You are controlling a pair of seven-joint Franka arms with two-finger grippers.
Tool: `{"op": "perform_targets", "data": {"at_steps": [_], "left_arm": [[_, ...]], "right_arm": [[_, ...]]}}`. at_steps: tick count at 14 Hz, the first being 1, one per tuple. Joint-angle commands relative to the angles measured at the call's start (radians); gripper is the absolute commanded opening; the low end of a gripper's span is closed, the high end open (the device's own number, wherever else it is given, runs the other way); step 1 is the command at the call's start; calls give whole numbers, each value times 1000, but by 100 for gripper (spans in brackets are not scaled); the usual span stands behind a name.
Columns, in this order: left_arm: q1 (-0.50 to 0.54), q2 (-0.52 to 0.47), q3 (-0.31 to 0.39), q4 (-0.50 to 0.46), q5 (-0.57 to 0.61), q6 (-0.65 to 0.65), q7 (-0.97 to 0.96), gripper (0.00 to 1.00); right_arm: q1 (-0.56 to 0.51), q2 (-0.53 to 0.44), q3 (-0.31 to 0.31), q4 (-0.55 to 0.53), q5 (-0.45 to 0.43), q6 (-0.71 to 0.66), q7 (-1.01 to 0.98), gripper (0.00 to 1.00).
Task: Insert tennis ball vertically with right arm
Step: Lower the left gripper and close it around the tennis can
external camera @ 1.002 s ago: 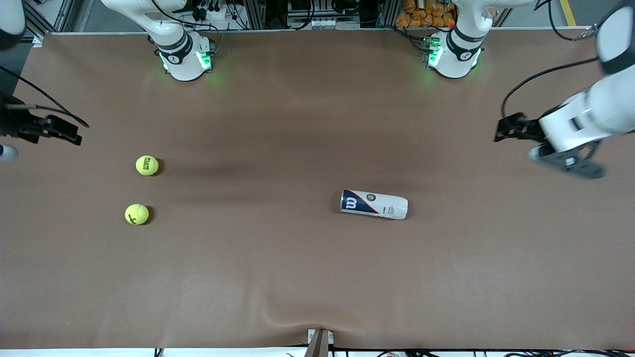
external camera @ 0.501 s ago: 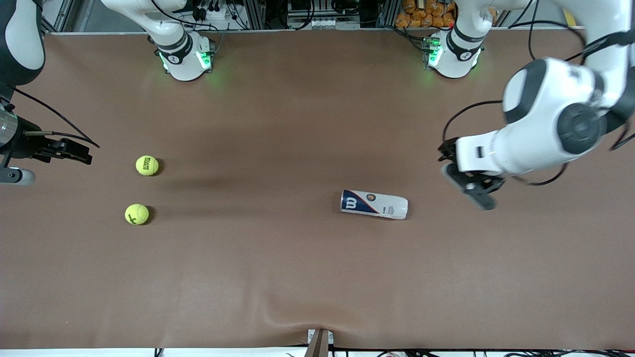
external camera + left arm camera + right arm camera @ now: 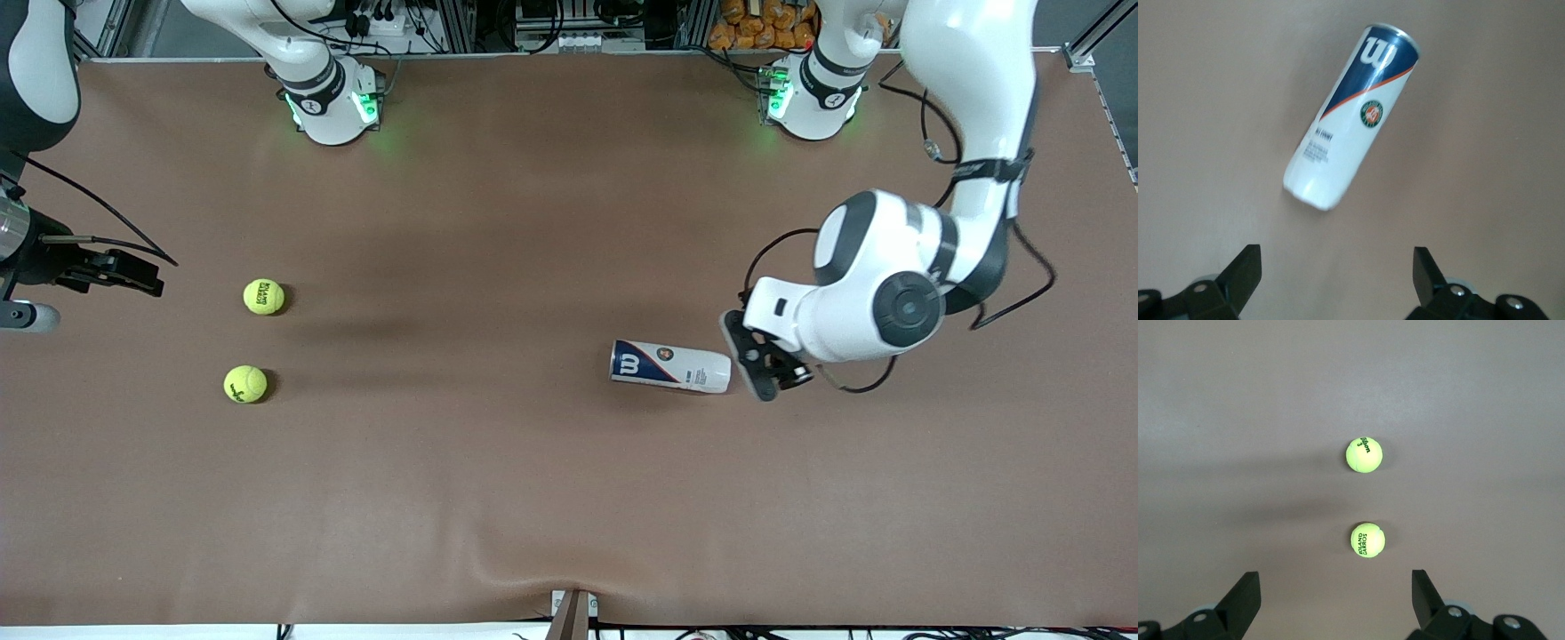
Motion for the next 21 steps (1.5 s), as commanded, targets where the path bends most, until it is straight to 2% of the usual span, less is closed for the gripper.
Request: {"op": "perform_targets", "data": {"at_steps": [1, 11, 13, 15, 21], "left_arm": [[-30, 74, -6, 34, -1, 60, 124, 100], [-102, 192, -5, 28, 33, 286, 235, 100], [-125, 197, -3, 30, 38, 297, 278, 100], [-159, 194, -5, 30, 102, 298, 290, 100], [-176, 195, -3, 4, 162, 298, 292, 100]], "right_arm": [[-7, 4, 9, -4, -2, 0, 17, 100], [-16, 0, 8, -4, -4, -20, 26, 100], [-13, 0, 8, -4, -4, -26, 26, 100], [-15, 2, 8, -4, -4, -21, 26, 100], [-19, 2, 8, -1, -4, -20, 26, 100]]}}
